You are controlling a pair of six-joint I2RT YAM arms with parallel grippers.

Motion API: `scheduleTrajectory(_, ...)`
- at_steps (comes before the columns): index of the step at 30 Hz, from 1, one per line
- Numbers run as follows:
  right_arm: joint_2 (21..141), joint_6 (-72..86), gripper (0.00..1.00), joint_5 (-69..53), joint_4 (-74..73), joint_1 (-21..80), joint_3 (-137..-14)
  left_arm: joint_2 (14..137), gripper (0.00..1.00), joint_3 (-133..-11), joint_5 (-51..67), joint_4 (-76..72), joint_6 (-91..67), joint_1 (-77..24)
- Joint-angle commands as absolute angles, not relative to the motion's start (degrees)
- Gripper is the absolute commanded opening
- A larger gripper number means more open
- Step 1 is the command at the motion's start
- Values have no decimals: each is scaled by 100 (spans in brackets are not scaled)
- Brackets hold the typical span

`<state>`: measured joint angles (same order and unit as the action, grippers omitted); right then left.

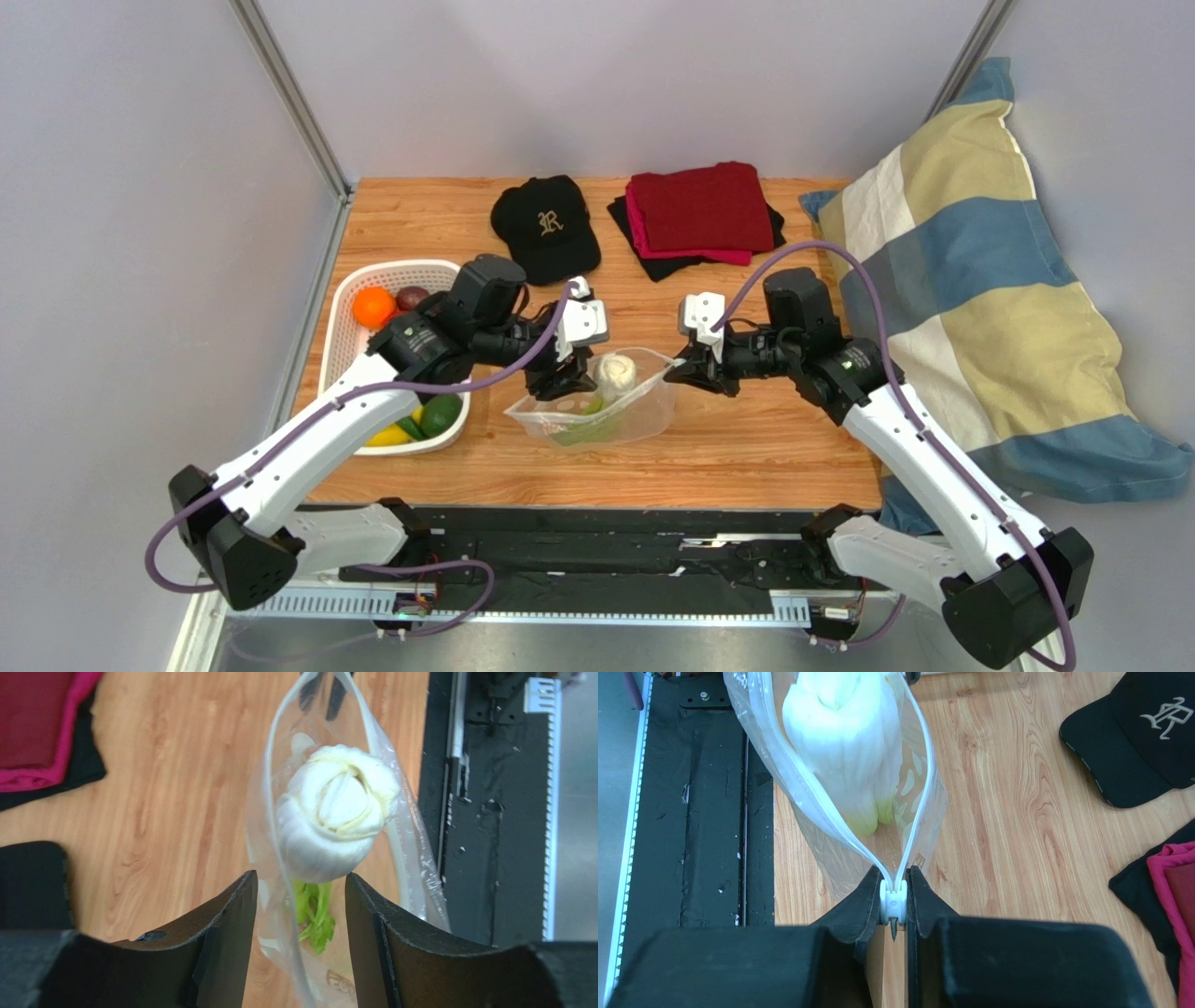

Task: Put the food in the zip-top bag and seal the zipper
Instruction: Adjust the fake vegetable in the zipper food storage bag.

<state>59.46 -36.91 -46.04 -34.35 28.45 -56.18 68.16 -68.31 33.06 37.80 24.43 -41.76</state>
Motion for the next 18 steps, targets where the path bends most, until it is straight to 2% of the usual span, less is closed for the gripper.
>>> scheduleTrajectory(1,5748,-3805,0,-4895,-3006,2892,-5669,6075,61,-6443,2752,3271,2189,-4192)
scheduleTrajectory(3,5739,-3823,0,-4904,-3041,2935,-5695,5916,65,-6232,2392,2963,2031,-4192)
scheduleTrajectory(7,5774,-3885,0,-4948,-3173,2997,-5783,5740,64,-6214,2373,2944,2013,-4192)
scheduleTrajectory(10,5827,-3937,0,-4957,-3313,3015,-5844,5573,56,-6258,2338,3005,1960,-4192)
scheduleTrajectory(18,5880,-3946,0,-4983,-3436,3023,-5941,5028,45,-6433,2171,3910,2188,-4263)
